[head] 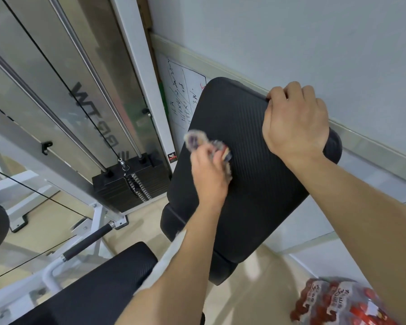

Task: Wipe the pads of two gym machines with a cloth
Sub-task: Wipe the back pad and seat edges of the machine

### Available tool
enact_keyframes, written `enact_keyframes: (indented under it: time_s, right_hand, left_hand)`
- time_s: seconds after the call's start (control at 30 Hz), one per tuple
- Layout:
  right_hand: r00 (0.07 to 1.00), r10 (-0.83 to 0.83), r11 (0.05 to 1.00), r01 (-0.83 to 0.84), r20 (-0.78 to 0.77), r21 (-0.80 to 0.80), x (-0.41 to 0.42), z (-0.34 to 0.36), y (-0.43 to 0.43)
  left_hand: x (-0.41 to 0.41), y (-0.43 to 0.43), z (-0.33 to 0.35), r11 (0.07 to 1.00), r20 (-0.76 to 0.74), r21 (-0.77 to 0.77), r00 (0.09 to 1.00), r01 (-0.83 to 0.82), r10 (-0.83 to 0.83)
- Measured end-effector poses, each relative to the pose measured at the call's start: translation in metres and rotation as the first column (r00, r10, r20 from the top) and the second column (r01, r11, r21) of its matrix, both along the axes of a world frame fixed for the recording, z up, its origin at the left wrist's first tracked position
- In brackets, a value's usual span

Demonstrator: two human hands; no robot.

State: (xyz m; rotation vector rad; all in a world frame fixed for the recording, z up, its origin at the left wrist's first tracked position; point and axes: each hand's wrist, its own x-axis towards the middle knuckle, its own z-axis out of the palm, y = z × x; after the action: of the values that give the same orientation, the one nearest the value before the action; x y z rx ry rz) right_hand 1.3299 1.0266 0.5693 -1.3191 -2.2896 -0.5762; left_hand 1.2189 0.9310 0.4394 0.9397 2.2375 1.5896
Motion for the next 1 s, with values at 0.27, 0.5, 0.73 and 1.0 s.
enact_keyframes:
  time_s: [0.27, 0.5, 0.73, 1.0]
  right_hand:
    - [0.989, 0.147, 0.985, -0.143, -0.031, 0.101, 0.004, -0.025, -0.031]
    - [0.975, 0.216, 0.959, -0.220, 0.043, 0.177, 0.038, -0.079, -0.071]
    - [0.963, 0.270, 0.959, -0.269, 0.008, 0.083, 0.036, -0.129, -0.103]
    - [0.911, 0.297, 0.953, -0.303, -0.287, 0.023, 0.048, -0.119, -0.103]
  left_hand:
    - [0.095, -0.099, -0.072, 0.976, 0.061, -0.137, 0.984, 0.172, -0.165]
    - [-0.004, -0.014, -0.013, 0.991, -0.095, 0.098, 0.992, 0.095, -0.086]
    - [-0.056, -0.026, -0.059, 0.991, 0.061, -0.035, 0.989, -0.131, 0.133]
    - [0.125, -0.098, -0.084, 0.962, -0.251, -0.103, 0.930, 0.251, -0.270]
